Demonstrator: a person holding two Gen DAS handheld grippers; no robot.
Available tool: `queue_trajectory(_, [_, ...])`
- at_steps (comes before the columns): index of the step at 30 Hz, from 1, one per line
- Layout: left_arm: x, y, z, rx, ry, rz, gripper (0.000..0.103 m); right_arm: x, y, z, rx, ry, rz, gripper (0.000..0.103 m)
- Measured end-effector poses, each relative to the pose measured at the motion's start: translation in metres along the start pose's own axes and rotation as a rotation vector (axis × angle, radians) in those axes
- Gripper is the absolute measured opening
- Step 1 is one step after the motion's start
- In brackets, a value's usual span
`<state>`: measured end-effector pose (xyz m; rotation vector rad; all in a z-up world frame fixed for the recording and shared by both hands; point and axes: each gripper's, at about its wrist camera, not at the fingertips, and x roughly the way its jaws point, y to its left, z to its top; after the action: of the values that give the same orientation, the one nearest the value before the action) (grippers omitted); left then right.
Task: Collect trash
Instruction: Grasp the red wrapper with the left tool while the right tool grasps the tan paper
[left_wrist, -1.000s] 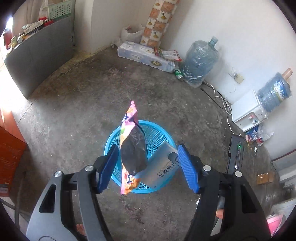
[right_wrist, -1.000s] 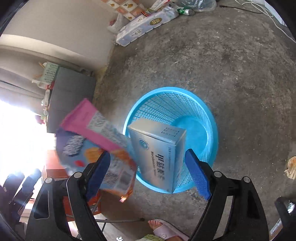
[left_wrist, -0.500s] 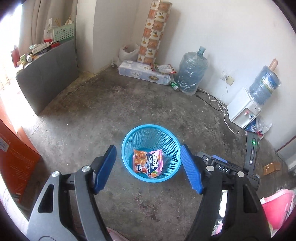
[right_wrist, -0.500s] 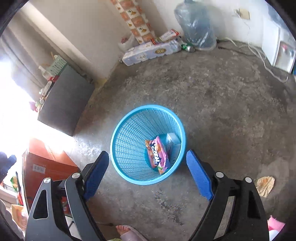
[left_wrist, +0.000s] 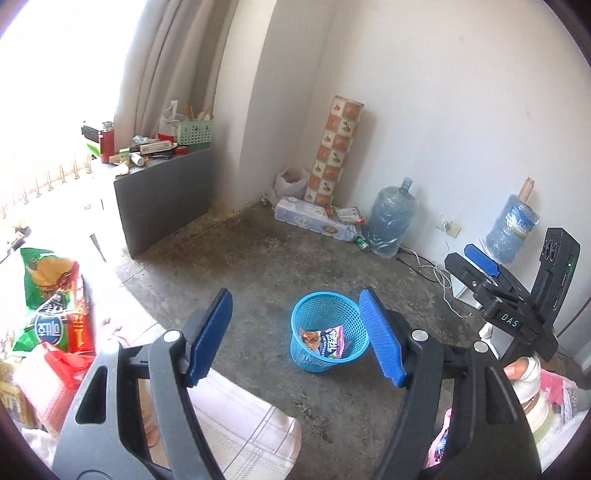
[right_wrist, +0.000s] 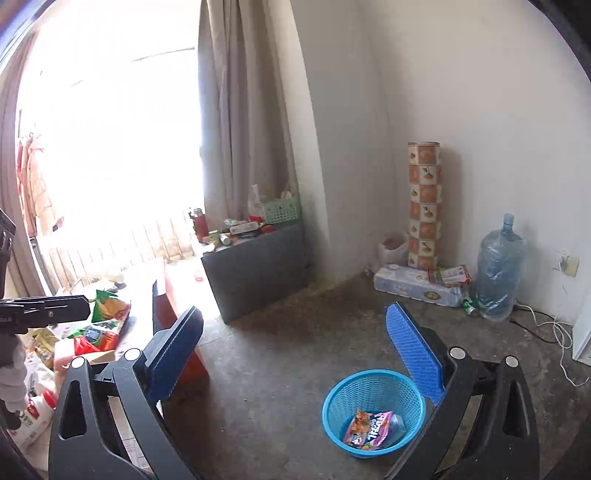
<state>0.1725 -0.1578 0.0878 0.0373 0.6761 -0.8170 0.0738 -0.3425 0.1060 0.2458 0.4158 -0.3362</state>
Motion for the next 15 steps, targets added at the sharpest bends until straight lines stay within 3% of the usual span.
queue_trajectory(4, [-0.071, 0.056, -0.014, -0.046, -0.079, 0.100, 0.068, 0.010, 0.042, 0.006, 0.106, 0.135, 0.263, 0.097])
queue_trajectory(8, [-0.113, 0.106, -0.035, -0.098, -0.087, 0.159, 0.069, 0.059, 0.079, -0.009, 0.293, 0.388, 0.503, 0.097])
queue_trajectory(12, [-0.114, 0.136, -0.050, -0.091, -0.031, 0.167, 0.069, 0.113, 0.124, -0.049, 0.459, 0.649, 0.611, 0.096])
queue_trajectory(15, [-0.095, 0.141, -0.052, -0.014, 0.009, 0.194, 0.069, 0.140, 0.156, -0.080, 0.496, 0.778, 0.610, 0.092])
